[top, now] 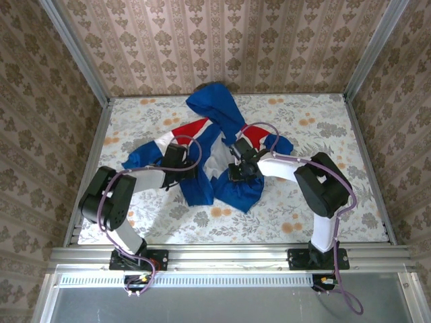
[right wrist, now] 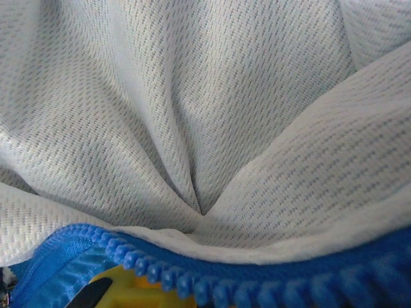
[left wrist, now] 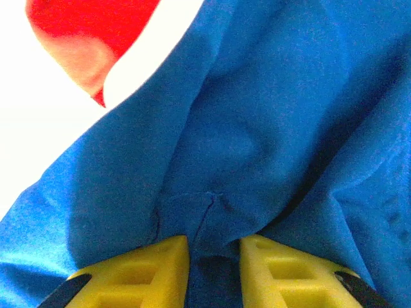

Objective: Zip up the jacket

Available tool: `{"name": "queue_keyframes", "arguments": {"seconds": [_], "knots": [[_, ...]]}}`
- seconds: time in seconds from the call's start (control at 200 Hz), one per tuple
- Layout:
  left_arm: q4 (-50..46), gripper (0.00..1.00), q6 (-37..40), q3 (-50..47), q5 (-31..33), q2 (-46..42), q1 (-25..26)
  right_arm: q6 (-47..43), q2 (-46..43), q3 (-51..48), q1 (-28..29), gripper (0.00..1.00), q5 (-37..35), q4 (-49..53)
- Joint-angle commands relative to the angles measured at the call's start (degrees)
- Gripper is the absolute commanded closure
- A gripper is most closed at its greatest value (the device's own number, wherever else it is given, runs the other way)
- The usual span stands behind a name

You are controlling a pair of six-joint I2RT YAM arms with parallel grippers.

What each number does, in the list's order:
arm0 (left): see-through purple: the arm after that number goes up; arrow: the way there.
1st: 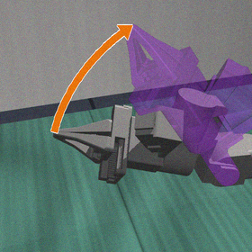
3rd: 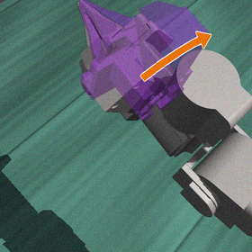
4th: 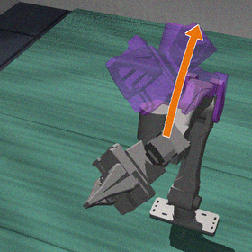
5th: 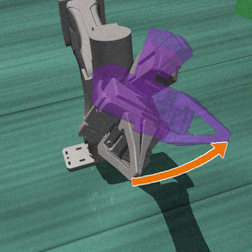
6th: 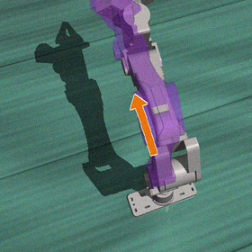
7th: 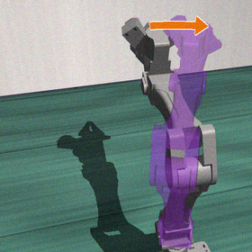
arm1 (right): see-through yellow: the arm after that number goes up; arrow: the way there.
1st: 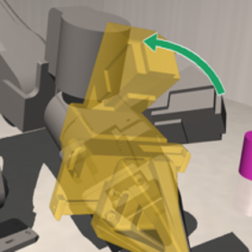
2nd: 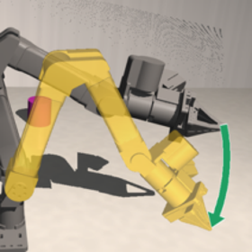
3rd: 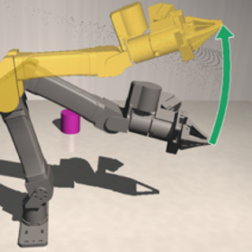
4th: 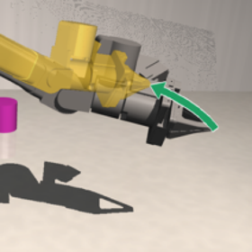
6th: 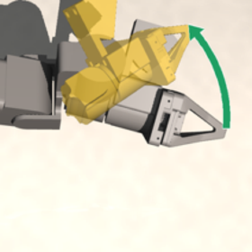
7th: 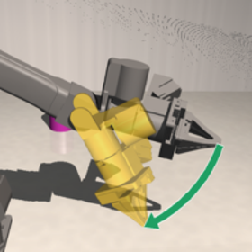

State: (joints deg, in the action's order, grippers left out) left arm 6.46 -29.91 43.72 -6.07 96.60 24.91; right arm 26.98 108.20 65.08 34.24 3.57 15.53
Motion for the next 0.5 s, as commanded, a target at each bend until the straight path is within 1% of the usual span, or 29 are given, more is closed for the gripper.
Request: {"name": "queue_keyframes", "arguments": {"seconds": [0.0,0.08,0.16,0.245,0.375,0.495], "knots": [[-6.9,0.73,3.0,1.5,1.2,2.7,-1.8,-1.2,2.3,1.1,-0.8,0.83,0.4,3.3],[-7.8,0.73,3.2,2.5,1.5,2.3,-2.1,-1.6,1.5,1.4,-0.8,0.82,1.4,3.6],[-8.9,0.73,3.2,2.7,1.3,1.0,-2.1,-1.4,-0.2,1.0,-0.8,0.79,1.8,4.4],[-11.1,0.68,3.4,2.5,1.4,-1.8,-2.1,-1.4,-2.4,0.4,-0.6,0.75,1.2,5.7],[-16.0,0.63,3.9,1.6,3.1,-9.0,-2.1,-0.6,-6.3,-0.8,-0.2,0.73,0.9,7.4],[-20.5,0.59,4.8,-0.5,5.4,-17.8,-2.1,1.2,-9.1,-2.3,1.4,0.72,0.9,7.0]]}}
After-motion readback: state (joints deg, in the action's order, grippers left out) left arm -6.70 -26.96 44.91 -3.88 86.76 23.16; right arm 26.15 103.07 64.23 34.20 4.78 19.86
